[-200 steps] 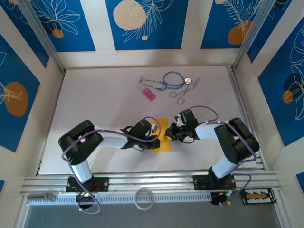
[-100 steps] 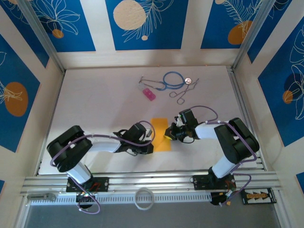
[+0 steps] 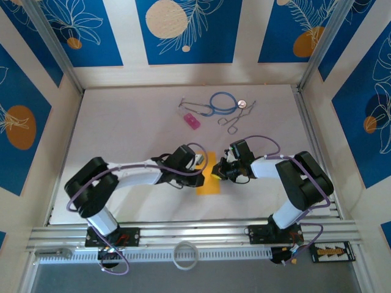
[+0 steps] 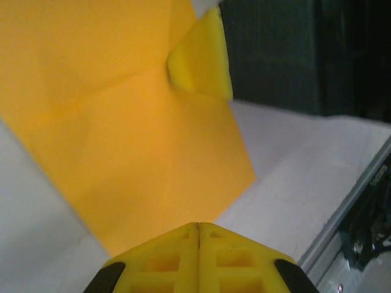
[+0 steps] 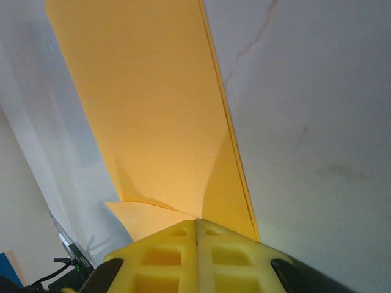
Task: Fold a paper plane with a square sheet of paper (pick it up from the middle)
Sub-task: Fold the triangle a second time at the center of the table.
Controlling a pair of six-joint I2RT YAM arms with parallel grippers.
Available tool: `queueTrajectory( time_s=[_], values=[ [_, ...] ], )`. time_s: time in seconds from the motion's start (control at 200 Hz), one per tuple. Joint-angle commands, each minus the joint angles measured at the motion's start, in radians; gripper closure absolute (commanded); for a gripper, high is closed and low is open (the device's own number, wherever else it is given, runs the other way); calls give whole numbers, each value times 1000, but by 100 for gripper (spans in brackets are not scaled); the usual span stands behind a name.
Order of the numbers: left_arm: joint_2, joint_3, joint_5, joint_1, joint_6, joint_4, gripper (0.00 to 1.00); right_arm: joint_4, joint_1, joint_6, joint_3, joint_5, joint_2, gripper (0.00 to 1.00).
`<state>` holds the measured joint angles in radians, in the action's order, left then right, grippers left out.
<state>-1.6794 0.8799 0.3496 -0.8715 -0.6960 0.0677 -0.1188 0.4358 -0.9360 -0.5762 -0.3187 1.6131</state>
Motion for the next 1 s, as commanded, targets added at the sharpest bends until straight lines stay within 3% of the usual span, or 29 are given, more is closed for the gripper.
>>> queueTrajectory(
  time_s=[0.0, 0.405, 0.72, 0.995],
  values=[
    [-69, 33, -21, 9, 20, 30, 99, 95, -2, 8, 10, 63, 18, 100],
    [-113, -53, -4, 9, -22, -40, 100, 84, 45, 77, 2, 21, -141, 98],
    [-111, -57, -3, 9, -29, -53, 100, 32, 131, 27, 29, 24, -24, 99],
    [-111, -75, -2, 9, -31, -60, 100, 36, 42, 46, 51, 47, -14, 100]
  ],
)
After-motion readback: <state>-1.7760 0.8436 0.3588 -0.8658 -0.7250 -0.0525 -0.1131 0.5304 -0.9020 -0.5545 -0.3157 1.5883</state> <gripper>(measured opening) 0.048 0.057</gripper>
